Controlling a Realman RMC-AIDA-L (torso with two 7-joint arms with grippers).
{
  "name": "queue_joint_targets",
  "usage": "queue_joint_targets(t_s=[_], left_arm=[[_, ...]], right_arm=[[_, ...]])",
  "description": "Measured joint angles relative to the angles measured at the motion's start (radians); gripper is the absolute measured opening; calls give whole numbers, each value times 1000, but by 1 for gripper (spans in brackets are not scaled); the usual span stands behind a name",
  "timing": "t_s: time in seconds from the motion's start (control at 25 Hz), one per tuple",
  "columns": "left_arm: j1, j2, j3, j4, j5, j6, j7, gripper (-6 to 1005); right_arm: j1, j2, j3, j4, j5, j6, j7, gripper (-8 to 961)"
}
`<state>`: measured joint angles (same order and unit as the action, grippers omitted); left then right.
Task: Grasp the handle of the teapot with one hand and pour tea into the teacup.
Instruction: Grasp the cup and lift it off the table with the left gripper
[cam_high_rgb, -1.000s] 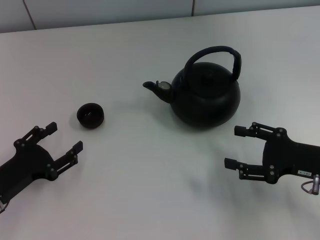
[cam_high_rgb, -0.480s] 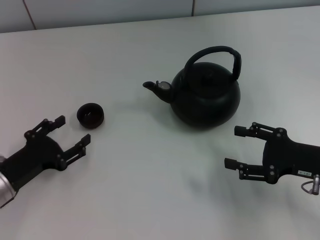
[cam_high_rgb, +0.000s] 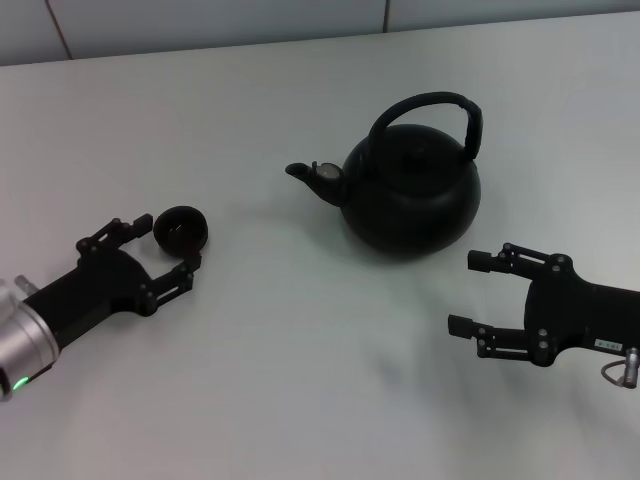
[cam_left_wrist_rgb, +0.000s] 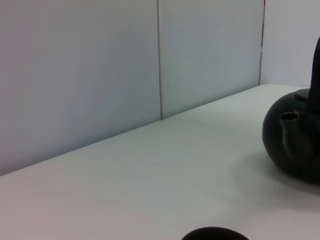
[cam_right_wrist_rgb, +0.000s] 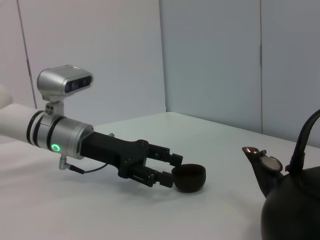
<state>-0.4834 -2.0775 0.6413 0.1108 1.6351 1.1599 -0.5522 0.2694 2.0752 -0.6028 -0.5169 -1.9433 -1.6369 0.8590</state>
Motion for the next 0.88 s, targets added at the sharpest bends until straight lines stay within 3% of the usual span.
queue_joint_targets(t_s=[0.88], left_arm=[[-64,-1,-7,-33,-8,-90,-1,801]], right_arm=[[4,0,0,0,6,-1,0,816]])
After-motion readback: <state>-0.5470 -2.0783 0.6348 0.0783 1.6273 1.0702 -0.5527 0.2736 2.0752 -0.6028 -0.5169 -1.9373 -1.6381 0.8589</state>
